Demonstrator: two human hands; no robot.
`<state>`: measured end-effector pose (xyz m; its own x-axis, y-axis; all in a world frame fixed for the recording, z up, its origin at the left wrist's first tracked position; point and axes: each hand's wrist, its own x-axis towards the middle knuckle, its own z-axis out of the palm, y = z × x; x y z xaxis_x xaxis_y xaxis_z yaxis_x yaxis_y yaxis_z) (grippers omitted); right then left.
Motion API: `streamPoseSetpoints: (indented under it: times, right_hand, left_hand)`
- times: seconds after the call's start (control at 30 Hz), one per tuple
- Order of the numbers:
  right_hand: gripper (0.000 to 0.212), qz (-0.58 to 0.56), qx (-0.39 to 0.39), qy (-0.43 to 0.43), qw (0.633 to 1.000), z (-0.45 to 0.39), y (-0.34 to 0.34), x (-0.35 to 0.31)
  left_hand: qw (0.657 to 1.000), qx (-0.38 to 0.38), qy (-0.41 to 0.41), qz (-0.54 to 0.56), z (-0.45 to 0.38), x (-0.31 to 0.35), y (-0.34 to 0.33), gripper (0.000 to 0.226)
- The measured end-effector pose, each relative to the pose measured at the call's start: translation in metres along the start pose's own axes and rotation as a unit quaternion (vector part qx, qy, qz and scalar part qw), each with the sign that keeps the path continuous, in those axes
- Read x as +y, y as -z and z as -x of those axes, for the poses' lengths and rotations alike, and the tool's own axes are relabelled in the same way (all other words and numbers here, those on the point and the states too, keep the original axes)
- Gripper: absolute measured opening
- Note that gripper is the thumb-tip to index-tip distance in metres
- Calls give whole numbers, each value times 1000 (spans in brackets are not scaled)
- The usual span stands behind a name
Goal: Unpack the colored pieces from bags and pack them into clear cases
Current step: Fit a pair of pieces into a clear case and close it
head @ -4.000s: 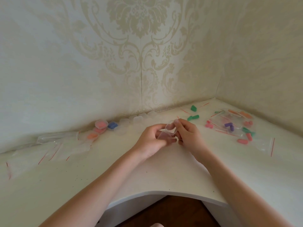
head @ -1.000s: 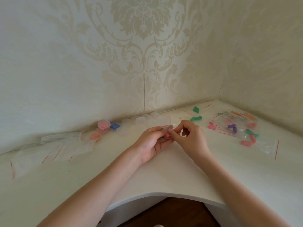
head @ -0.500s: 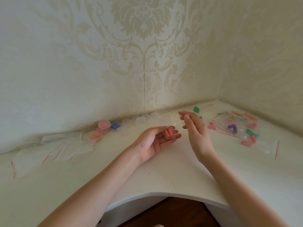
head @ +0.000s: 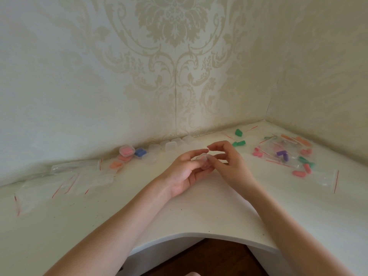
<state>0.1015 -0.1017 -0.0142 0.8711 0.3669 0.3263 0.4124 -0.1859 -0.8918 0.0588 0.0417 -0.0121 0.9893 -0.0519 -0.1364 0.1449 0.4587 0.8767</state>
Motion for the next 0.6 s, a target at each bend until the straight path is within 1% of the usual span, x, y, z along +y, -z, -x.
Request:
streamPoseSetpoints:
  times: [0.1, 0.17, 0.27, 0.33, 0.4, 0.47, 0.5, 0.53, 0.57, 0.6]
  right_hand:
    - [24, -21, -28, -2, 999, -1, -3, 2]
    - [28, -9, -38, 9, 999, -1, -5, 4]
    - [27, -12, -28, 9, 999, -1, -5, 5]
    - [23, -25, -5, 13, 1000, -2, -3, 5]
    - [21, -24, 33, 12, 999, -5, -1, 9]
    - [20, -20, 65, 0, 998, -7, 2, 13]
    - [20, -16, 72, -5, 997, -8, 2, 14]
    - [21, -11, 73, -11, 997, -8, 2, 14]
    - [22, -6, 69, -15, 997, -8, 2, 14]
    - [23, 2, 65, -17, 998, -8, 3, 14]
  left_hand:
    - [999, -16, -11, -39, 3, 0, -1, 28]
    - [997, -7, -23, -76, 3, -2, -2, 25]
    - [989, 17, -37, -145, 3, -2, -4, 27]
    - [970, 37, -82, -227, 7, 6, -1, 24]
    - [932, 69, -173, -310, 9, 23, 10, 17]
    - [891, 158, -255, -340, 10, 41, 34, 18]
    - [859, 224, -283, -364, 11, 49, 48, 14]
    - [816, 286, -305, -401, 12, 55, 62, 9]
    - [763, 341, -310, -454, 14, 60, 74, 10]
    - [719, 377, -306, -497, 15, 63, 86, 16]
